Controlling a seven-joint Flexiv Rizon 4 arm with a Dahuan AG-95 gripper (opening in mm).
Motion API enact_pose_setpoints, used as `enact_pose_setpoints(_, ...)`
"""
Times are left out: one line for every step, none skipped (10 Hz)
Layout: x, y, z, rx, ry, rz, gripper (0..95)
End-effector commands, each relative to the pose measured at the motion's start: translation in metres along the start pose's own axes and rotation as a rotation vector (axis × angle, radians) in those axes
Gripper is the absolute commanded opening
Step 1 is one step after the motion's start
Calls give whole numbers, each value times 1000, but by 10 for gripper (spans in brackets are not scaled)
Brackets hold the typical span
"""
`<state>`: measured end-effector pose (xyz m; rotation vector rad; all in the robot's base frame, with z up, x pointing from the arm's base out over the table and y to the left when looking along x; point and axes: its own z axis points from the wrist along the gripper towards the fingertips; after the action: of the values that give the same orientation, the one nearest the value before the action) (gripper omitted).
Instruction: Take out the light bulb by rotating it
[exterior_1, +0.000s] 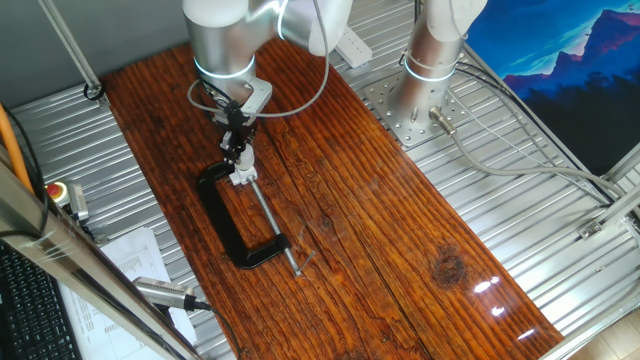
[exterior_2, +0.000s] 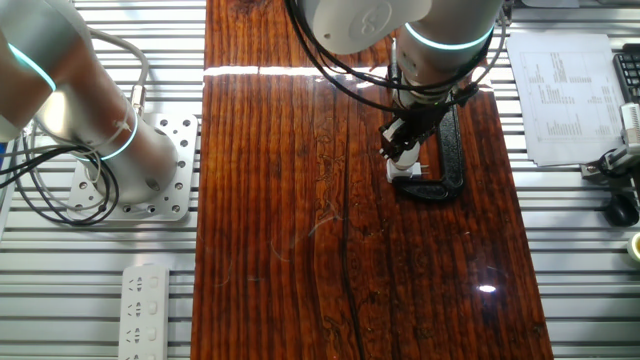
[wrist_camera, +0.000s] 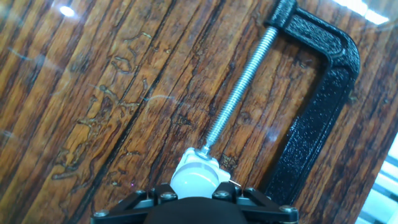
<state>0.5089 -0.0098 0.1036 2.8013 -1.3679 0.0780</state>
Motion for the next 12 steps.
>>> enact_pose_setpoints(0,0,0,5,0,-8,0)
enact_pose_setpoints(0,0,0,6,0,-9,0)
enact_pose_setpoints(0,0,0,8,2,-20,0)
enact_pose_setpoints(0,0,0,15,8,-53,0)
enact_pose_setpoints(0,0,0,15,9,-84,0)
enact_pose_setpoints(0,0,0,15,10,-113,0)
enact_pose_setpoints(0,0,0,17,11,-138,0)
enact_pose_setpoints(0,0,0,20,13,-157,0)
enact_pose_setpoints(0,0,0,20,13,-172,0)
enact_pose_setpoints(0,0,0,19,13,-192,0)
enact_pose_setpoints(0,0,0,19,13,-206,0)
enact_pose_setpoints(0,0,0,20,14,-227,0)
